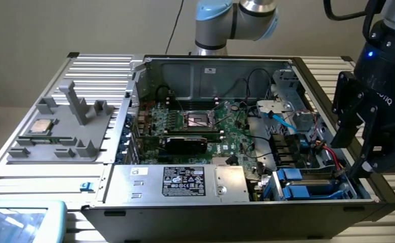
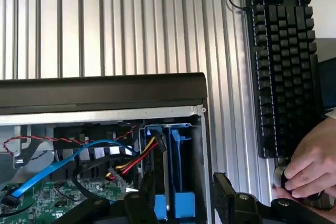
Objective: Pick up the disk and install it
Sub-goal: 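Insert the first disk wire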
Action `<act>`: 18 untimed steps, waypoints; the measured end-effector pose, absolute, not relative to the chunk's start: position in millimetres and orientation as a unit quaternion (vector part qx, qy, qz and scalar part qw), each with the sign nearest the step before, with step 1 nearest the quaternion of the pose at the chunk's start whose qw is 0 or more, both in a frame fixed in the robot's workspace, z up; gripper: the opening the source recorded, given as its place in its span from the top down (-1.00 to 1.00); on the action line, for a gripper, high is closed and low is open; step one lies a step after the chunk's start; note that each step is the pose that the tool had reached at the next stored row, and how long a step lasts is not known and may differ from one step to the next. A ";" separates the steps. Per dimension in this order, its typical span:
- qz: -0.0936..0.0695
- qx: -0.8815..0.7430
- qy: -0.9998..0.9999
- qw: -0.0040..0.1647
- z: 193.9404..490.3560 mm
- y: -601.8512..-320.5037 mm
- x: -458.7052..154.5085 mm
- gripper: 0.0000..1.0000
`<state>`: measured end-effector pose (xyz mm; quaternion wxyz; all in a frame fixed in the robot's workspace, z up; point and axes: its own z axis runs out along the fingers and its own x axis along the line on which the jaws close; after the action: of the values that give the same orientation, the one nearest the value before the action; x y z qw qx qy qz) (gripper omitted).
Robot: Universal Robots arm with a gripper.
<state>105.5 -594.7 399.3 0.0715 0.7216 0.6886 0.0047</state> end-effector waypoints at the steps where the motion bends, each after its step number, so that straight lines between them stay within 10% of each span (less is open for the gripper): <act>1: 0.007 0.715 0.695 0.073 399.1 -594.6 105.5 -0.12; 12: 0.022 0.667 0.741 0.080 397.3 -595.6 104.8 -0.12; 18: 0.046 0.669 0.739 0.057 397.1 -611.6 104.7 -0.12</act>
<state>104.7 -611.6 397.1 0.0572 0.6692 0.7394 0.0465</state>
